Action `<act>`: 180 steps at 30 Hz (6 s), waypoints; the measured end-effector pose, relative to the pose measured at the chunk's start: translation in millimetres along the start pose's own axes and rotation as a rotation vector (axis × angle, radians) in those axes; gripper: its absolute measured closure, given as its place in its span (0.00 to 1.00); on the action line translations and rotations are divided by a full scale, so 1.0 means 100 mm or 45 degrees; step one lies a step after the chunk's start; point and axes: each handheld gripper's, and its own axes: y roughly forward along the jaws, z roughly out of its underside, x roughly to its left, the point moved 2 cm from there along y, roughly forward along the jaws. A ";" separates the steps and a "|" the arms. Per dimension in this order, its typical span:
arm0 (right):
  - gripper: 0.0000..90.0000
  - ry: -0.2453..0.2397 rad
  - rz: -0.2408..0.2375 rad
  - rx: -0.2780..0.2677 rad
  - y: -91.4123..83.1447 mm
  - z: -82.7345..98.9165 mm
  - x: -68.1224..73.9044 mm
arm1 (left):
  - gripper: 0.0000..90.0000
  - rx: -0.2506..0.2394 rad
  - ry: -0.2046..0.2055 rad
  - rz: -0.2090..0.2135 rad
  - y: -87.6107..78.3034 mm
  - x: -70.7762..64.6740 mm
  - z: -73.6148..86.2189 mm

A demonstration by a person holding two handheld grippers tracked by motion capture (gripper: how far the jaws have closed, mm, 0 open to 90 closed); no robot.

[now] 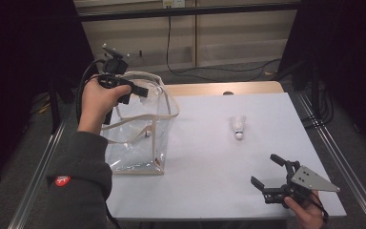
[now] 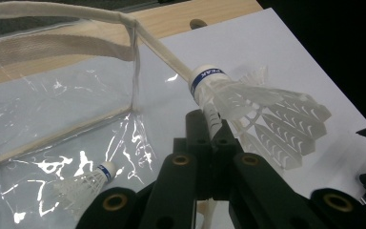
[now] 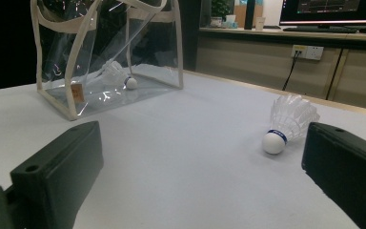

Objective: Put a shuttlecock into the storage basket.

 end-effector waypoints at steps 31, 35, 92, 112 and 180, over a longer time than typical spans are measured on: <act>0.00 -0.007 0.003 -0.001 0.00 0.00 -0.01 | 1.00 -0.031 -0.030 -0.053 0.05 0.10 -0.02; 0.00 -0.001 -0.002 -0.002 0.00 0.00 0.00 | 1.00 -0.040 -0.036 -0.060 0.05 0.11 -0.03; 0.00 -0.006 -0.005 -0.004 0.00 0.00 0.00 | 0.99 -0.034 -0.121 -0.155 0.32 0.41 0.07; 0.00 -0.003 -0.003 -0.005 0.00 0.00 0.00 | 0.99 -0.020 -0.114 -0.172 0.40 0.43 0.06; 0.00 -0.006 -0.004 -0.006 0.00 0.00 0.00 | 0.44 -0.126 -0.089 0.060 0.25 0.01 0.14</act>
